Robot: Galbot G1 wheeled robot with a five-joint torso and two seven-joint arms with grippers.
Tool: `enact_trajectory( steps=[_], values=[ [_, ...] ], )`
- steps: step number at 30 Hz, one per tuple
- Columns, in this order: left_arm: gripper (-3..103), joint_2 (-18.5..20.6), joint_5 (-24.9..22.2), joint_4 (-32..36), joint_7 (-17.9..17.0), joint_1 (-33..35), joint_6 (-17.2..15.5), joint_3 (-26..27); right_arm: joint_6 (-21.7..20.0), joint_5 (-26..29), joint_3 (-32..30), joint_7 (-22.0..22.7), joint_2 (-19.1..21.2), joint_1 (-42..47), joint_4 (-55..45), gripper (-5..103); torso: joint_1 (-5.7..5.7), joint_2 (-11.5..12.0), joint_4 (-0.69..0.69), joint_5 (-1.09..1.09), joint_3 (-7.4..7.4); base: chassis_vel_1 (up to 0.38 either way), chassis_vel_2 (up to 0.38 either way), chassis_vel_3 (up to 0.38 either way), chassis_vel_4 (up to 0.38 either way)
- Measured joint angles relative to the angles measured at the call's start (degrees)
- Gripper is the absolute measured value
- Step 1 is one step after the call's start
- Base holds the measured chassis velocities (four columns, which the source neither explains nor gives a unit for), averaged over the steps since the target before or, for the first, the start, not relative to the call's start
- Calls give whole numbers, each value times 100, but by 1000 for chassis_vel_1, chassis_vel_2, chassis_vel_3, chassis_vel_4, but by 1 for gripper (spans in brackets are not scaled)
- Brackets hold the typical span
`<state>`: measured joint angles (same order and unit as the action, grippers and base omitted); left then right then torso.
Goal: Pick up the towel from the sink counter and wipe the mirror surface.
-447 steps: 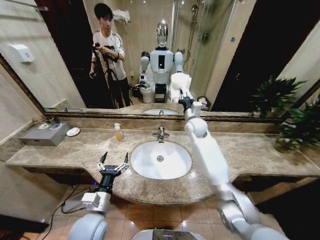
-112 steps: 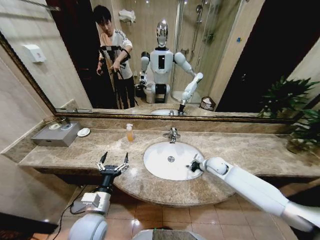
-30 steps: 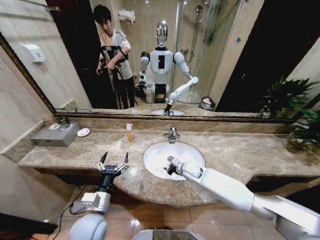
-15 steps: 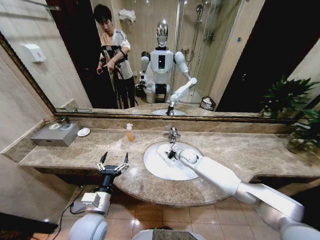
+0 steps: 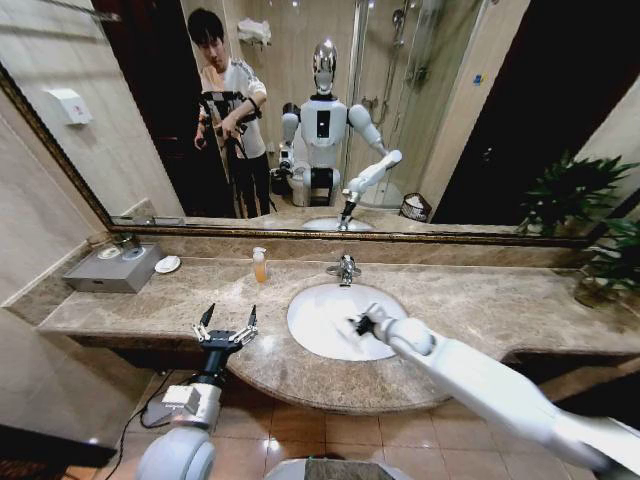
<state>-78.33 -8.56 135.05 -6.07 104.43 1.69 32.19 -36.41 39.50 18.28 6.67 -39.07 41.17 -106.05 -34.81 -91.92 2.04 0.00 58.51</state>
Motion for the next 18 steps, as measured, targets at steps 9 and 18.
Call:
enact_trajectory(
  steps=[9, 18],
  values=[
    [100, 0, 0, 0, 0, 0, 0, 0, 91, 815, -1597, 1023, 495, 1285, -1106, 13, 1, 0, 1, 1, 0, 0, 0, 0, 0],
    [100, 0, 0, 0, 0, 0, 0, 0, -44, 1501, -3634, 698, 953, 1775, -528, 13, 1, 0, 1, 3, 0, 0, 0, 0, 0]
  ],
)
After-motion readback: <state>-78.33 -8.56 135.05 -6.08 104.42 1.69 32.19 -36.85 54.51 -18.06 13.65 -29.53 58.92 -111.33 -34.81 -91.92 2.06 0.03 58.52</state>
